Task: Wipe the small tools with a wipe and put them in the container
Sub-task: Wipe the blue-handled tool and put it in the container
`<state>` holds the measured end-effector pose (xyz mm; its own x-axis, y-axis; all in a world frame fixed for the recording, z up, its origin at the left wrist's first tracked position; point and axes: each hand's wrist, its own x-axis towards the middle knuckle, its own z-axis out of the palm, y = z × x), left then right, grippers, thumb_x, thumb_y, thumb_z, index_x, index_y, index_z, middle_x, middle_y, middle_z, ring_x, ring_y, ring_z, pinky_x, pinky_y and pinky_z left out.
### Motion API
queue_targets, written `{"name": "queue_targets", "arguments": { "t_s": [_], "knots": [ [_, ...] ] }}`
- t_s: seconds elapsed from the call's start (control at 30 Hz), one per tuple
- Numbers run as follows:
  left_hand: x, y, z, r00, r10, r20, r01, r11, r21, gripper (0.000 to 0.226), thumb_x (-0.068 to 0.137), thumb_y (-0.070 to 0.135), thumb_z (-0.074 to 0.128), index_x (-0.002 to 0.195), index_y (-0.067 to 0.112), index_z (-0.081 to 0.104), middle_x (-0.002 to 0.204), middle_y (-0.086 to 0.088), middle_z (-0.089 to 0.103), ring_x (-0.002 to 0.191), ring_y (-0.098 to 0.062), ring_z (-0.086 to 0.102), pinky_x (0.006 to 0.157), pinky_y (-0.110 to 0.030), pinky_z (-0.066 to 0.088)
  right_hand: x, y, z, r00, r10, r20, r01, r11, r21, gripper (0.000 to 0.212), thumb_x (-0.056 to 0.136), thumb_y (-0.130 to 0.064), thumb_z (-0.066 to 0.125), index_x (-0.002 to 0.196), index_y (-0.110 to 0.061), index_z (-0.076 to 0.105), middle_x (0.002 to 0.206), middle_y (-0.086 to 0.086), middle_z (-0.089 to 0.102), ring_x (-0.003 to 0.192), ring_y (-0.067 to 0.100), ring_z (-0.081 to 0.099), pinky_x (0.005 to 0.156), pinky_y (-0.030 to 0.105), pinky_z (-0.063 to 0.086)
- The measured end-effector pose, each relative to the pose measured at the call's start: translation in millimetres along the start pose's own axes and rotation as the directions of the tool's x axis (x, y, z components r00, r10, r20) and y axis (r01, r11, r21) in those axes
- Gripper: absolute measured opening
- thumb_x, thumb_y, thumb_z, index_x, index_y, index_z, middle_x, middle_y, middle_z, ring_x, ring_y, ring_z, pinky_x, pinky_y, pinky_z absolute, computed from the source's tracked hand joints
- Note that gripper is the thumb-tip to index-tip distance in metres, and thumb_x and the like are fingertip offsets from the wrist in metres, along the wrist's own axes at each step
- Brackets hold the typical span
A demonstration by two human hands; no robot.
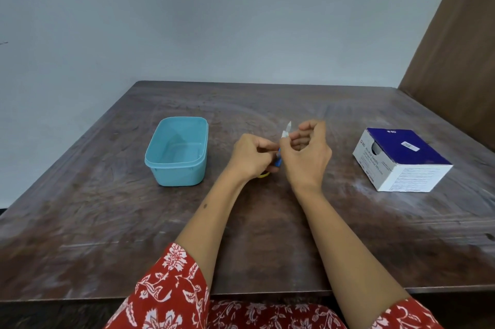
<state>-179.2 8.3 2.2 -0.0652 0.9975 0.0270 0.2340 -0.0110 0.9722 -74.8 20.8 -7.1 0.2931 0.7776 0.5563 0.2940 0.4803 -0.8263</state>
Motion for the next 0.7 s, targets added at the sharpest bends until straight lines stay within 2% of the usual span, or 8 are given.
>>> {"name": "queue_targets", "arguments": {
  "t_s": [0.1, 0.2, 0.33, 0.4, 0.57, 0.7],
  "knots": [
    [0.7, 0.6, -0.1, 0.998, 0.022, -0.055, -0.023, 1.000, -0.006, 0.021, 0.087, -0.004, 0.055, 0.104, -0.002, 0.069, 0.094, -0.021, 0.071, 0.080, -0.032, 0.070, 0.077, -0.042, 0.058, -1.0, 0.4, 1.3, 0.998, -0.009, 0.055, 0.010, 1.000, -0.014, 0.025, 0.076, -0.001, 0.066, 0.087, -0.014, 0.047, 0.067, -0.009, 0.055, 0.060, -0.001, 0.056, 0.055, 0.008, 0.044],
    [1.1, 0.4, 2.0, 0.999, 0.024, -0.035, -0.024, 1.000, 0.003, 0.021, 0.085, -0.002, 0.061, 0.104, -0.004, 0.068, 0.092, -0.024, 0.070, 0.075, -0.031, 0.069, 0.077, -0.042, 0.059, 1.9, 2.7, 3.2, 0.999, 0.018, -0.027, -0.018, 1.000, 0.011, 0.023, 0.081, 0.000, 0.062, 0.090, -0.015, 0.047, 0.073, -0.012, 0.056, 0.063, -0.004, 0.056, 0.057, 0.007, 0.044],
    [0.0, 1.9, 4.1, 1.000, 0.019, -0.014, -0.020, 0.996, -0.085, 0.035, 0.082, -0.008, 0.062, 0.117, -0.003, 0.060, 0.074, -0.012, 0.066, 0.052, -0.009, 0.064, 0.058, -0.024, 0.059, 4.3, 5.6, 0.6, 0.991, 0.055, -0.122, -0.053, 0.998, 0.022, 0.025, 0.085, 0.001, 0.056, 0.100, -0.015, 0.043, 0.079, -0.007, 0.058, 0.068, 0.001, 0.059, 0.060, 0.008, 0.044],
    [0.4, 3.6, 2.3, 0.999, 0.009, -0.034, -0.014, 0.987, -0.158, 0.033, 0.083, -0.008, 0.060, 0.116, -0.003, 0.061, 0.073, -0.009, 0.065, 0.052, -0.008, 0.063, 0.058, -0.022, 0.058, 5.1, 5.4, -1.2, 0.984, 0.075, -0.160, -0.068, 0.997, 0.049, 0.028, 0.085, 0.000, 0.056, 0.104, -0.014, 0.041, 0.080, -0.006, 0.059, 0.067, -0.001, 0.059, 0.061, 0.007, 0.042],
    [-3.2, 7.0, 1.3, 0.998, -0.062, 0.007, 0.062, 0.957, -0.284, 0.028, 0.088, -0.007, 0.053, 0.116, -0.005, 0.060, 0.087, -0.013, 0.065, 0.067, -0.014, 0.062, 0.055, -0.014, 0.054, 0.5, 0.4, 0.9, 0.996, 0.094, -0.009, -0.093, 0.990, 0.108, 0.029, 0.082, 0.002, 0.059, 0.099, -0.016, 0.043, 0.079, -0.004, 0.061, 0.065, -0.005, 0.059, 0.058, 0.007, 0.044],
    [-4.2, 8.5, 1.2, 0.997, -0.054, 0.060, 0.071, 0.944, -0.321, 0.026, 0.086, -0.008, 0.055, 0.111, -0.006, 0.063, 0.088, -0.013, 0.067, 0.072, -0.015, 0.065, 0.064, -0.018, 0.056, 0.8, 0.2, 1.0, 0.996, 0.083, 0.036, -0.086, 0.989, 0.116, 0.027, 0.081, 0.003, 0.061, 0.096, -0.014, 0.045, 0.078, -0.001, 0.062, 0.063, -0.004, 0.060, 0.058, 0.009, 0.046]
  ]
}}
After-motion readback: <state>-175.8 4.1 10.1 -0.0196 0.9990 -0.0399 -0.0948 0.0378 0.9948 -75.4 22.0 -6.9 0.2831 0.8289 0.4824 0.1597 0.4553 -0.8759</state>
